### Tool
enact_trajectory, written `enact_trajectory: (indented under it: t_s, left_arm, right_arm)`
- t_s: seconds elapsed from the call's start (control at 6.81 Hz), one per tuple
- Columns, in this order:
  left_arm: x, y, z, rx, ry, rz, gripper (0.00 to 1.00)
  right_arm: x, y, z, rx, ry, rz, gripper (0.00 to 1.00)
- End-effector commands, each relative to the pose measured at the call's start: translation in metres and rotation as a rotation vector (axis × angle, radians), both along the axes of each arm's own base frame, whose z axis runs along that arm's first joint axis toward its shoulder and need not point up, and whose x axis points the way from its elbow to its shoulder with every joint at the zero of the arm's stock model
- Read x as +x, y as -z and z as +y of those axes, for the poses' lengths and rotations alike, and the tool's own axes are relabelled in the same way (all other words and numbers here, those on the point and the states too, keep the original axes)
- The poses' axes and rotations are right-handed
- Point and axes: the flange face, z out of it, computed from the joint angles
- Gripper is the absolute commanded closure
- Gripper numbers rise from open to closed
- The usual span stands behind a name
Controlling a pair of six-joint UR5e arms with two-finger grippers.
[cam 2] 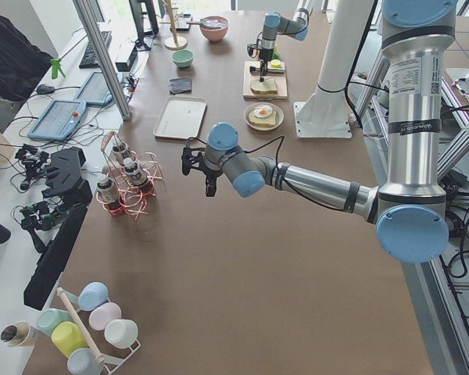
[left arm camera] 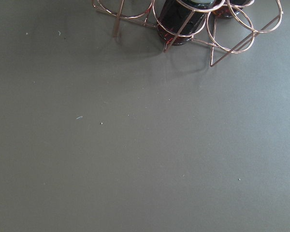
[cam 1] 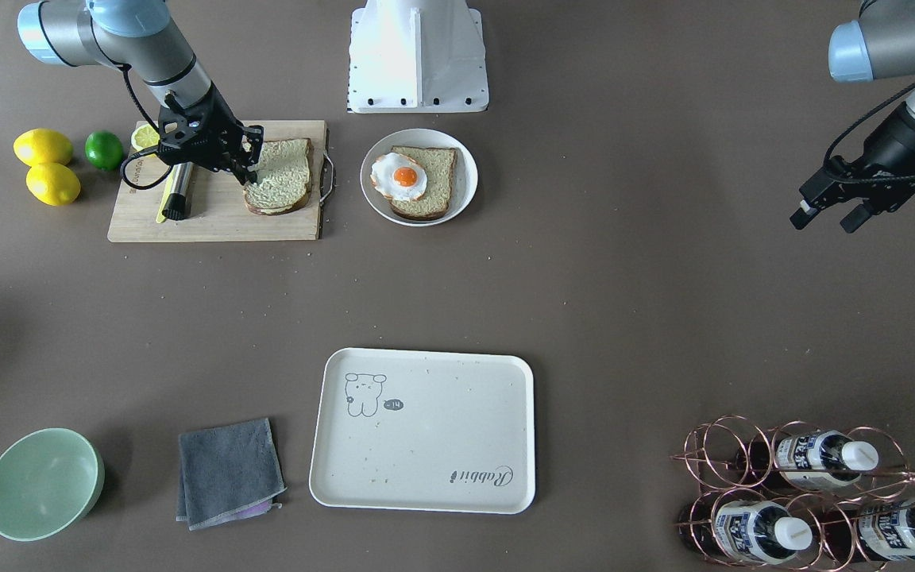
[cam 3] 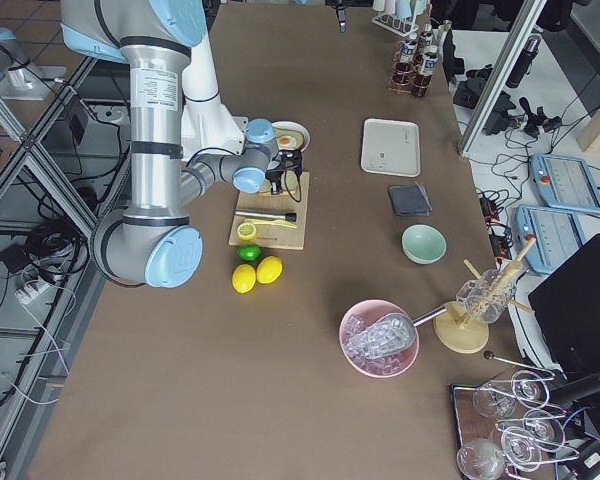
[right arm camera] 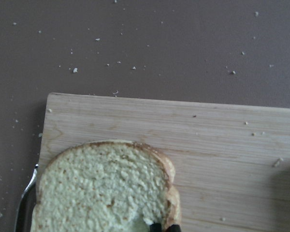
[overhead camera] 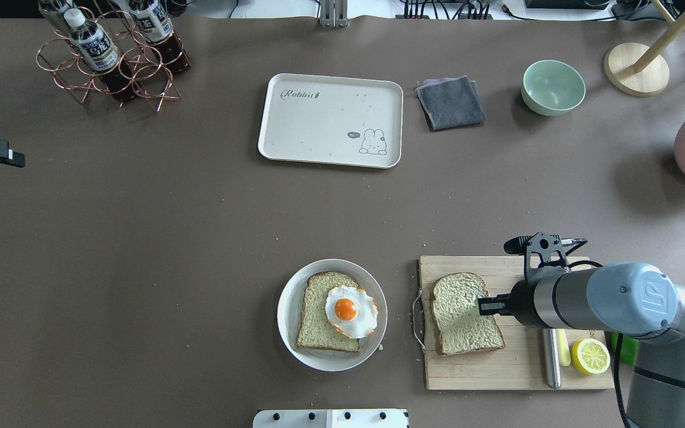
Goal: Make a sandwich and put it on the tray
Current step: 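Grasp the bread slice edge with the right gripper, then carry the bread slice with the right gripper onto the egg on the plate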
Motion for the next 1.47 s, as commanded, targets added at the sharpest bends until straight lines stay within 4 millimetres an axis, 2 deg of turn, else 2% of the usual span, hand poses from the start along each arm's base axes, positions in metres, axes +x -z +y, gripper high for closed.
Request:
enact_trajectory:
  t_s: [0.0,0.15,0.29,0.44,0.59,0.73,0.88,1.03,1.32]
  left_arm:
    - [0.000,0.000,-0.001,0.000,0.000,0.000,0.02]
    - [0.000,-0.001,0.000,-0.001,0.000,-0.001,0.02]
    - [0.000,-0.001,0.000,-0.001,0.000,-0.001,0.02]
    - [0.000,-0.001,0.000,-0.001,0.000,-0.002,0.02]
    - [0.000,-0.002,0.000,-0.003,0.000,-0.002,0.02]
    - [0.000,-0.002,0.000,-0.003,0.000,-0.003,0.02]
    - [0.000,-0.003,0.001,-0.005,0.000,-0.003,0.02]
    - [0.000,-0.004,0.000,-0.007,0.000,-0.003,0.02]
    - [-0.001,-0.008,0.001,-0.014,0.000,-0.007,0.02]
  right_arm:
    - [0.025,0.019,-0.025,-0.029,-0.016,-0.055,1.00]
    - [0.052,0.034,-0.045,-0.062,-0.009,-0.109,1.00]
    - [0.064,0.051,-0.053,-0.071,0.012,-0.155,1.00]
    - [0.053,0.078,-0.059,-0.051,0.020,-0.205,1.00]
    - [0.035,0.109,-0.061,-0.037,0.034,-0.258,1.00]
    - [-0.002,0.137,-0.060,-0.085,0.033,-0.303,1.00]
    - [-0.041,0.158,-0.042,-0.065,0.039,-0.321,1.00]
    - [-0.070,0.167,-0.016,-0.030,0.020,-0.324,1.00]
    - [-0.099,0.154,0.001,-0.023,0.014,-0.288,1.00]
